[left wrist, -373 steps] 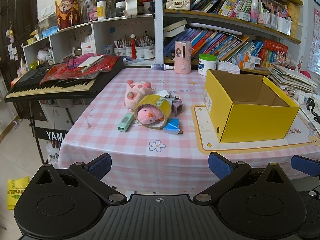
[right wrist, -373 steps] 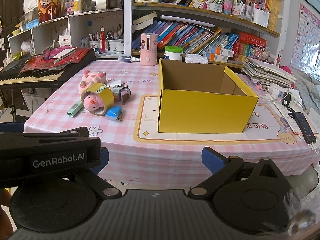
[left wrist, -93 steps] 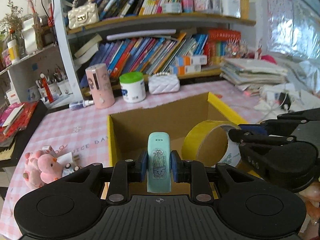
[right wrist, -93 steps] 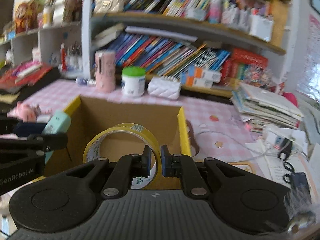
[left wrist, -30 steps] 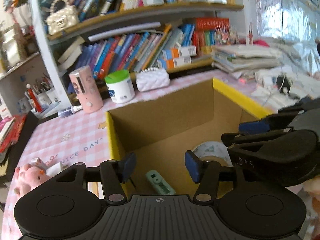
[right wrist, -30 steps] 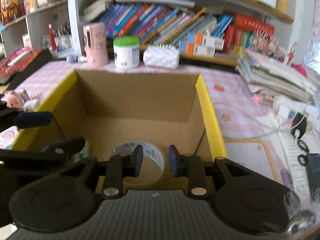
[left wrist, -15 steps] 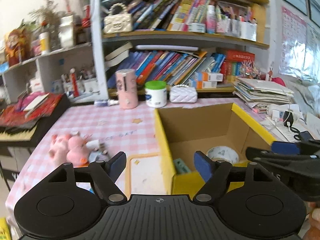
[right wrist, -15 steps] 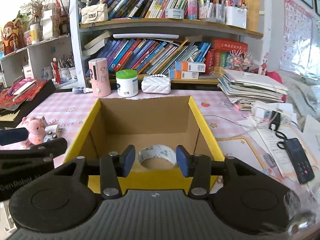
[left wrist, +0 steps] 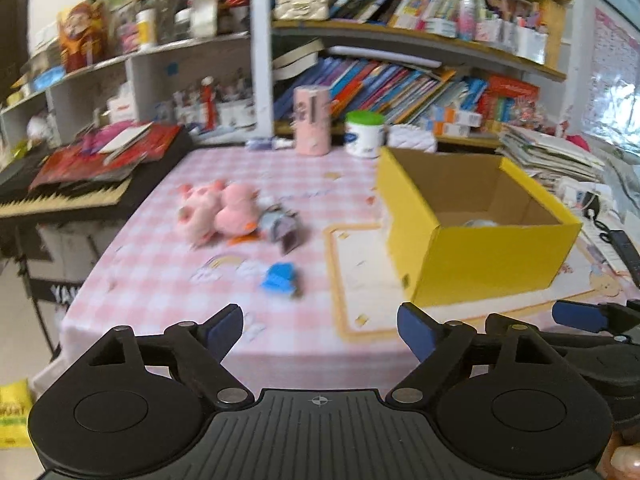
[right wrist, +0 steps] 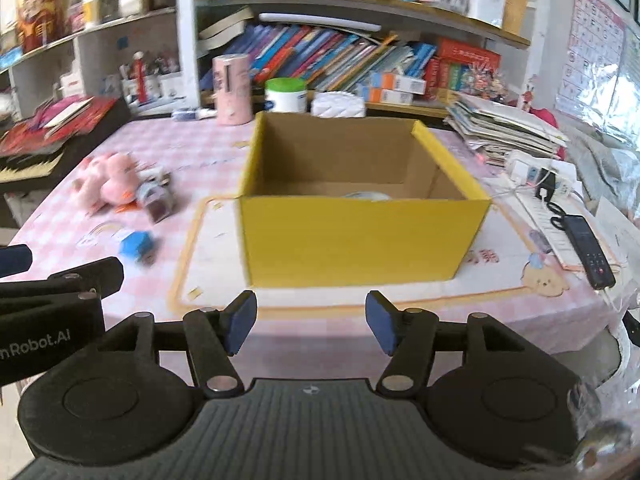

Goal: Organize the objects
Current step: 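Open both tools and withdraw them from the box toward the toys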

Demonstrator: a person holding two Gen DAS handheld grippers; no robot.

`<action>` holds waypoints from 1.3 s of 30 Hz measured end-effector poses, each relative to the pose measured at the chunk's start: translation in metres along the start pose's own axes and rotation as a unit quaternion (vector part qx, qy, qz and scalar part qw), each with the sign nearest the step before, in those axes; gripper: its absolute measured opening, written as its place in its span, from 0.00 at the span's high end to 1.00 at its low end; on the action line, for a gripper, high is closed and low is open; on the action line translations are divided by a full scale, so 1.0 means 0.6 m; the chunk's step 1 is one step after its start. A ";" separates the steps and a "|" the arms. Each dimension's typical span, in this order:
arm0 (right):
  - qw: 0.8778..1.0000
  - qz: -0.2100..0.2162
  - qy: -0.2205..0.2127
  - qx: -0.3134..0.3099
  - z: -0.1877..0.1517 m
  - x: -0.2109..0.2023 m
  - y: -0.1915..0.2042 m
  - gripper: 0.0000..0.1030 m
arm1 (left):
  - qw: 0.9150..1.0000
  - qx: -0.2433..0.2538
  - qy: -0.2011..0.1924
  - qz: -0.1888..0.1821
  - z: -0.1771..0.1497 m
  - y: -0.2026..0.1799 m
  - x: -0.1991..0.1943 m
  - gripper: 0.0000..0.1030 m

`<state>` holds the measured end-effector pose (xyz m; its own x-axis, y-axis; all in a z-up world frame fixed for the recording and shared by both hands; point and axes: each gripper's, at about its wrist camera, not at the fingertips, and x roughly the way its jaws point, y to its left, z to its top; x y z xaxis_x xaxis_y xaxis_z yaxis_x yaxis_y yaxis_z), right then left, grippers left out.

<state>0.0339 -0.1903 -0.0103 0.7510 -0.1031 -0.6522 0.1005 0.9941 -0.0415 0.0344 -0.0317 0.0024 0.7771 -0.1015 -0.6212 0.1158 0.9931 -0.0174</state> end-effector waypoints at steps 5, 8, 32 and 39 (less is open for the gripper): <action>1.000 0.021 0.012 -0.008 -0.030 -0.021 0.052 0.39 | 0.999 -0.020 0.018 0.018 -0.030 0.051 -0.024 0.16; 0.999 0.033 0.021 -0.011 -0.043 -0.028 0.079 0.37 | 0.999 -0.022 0.021 0.033 -0.042 0.077 -0.039 0.16; 0.992 0.093 0.004 -0.087 -0.051 -0.064 0.223 0.30 | 0.996 -0.066 0.009 0.057 -0.060 0.180 -0.072 0.15; 0.992 0.090 0.010 -0.086 -0.041 -0.043 0.226 0.30 | 0.996 -0.070 0.020 0.054 -0.050 0.185 -0.043 0.15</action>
<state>0.0123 -0.0523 -0.0177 0.7337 0.0765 -0.6752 -0.1490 0.9876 -0.0500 0.0089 0.0826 -0.0069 0.7548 0.0068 -0.6559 -0.0569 0.9969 -0.0552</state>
